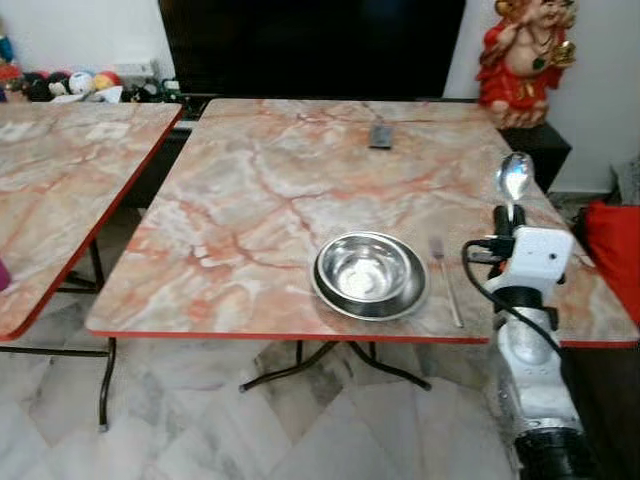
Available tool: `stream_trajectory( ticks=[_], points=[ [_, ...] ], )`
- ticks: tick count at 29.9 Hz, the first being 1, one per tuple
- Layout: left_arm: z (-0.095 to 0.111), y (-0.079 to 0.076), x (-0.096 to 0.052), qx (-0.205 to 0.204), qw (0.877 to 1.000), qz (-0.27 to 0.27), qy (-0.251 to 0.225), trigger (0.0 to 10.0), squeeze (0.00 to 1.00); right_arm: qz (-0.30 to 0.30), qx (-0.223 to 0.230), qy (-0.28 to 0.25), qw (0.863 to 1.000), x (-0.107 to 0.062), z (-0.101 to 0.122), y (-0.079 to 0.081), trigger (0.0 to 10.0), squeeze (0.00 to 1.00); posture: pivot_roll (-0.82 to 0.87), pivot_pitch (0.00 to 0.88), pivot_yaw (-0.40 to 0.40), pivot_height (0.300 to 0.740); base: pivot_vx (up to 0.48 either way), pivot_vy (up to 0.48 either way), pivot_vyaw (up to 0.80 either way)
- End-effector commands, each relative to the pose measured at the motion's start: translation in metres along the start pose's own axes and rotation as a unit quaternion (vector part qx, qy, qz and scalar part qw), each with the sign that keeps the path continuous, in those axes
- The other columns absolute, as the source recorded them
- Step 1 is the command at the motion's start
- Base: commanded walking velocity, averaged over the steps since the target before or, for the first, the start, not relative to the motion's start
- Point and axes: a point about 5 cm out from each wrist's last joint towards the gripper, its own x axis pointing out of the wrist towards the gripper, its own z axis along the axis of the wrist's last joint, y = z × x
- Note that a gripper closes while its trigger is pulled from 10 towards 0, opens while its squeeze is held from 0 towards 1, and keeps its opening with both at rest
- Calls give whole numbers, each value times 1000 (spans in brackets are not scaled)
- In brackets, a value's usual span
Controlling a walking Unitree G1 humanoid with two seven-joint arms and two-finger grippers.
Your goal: Setting the table
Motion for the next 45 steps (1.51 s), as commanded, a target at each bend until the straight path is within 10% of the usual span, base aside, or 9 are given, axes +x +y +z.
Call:
stream_trajectory(
  ticks=[1,33,45],
  points=[
    [-10,1,-3,1,1000,-1,20,10000,0,2,3,-4,1000,3,3,3,10000,0,23,113,-24,740,0,0,0],
    [-10,1,-3,-7,1000,-1,18,10000,0,-12,-2,-5,1000,7,5,0,10000,0,26,108,-24,740,177,0,0],
    [-9,1,-3,-7,1000,-1,18,10000,0,-16,-60,36,997,1,10,-25,10000,0,-2,119,-21,740,0,0,0]
  ],
)
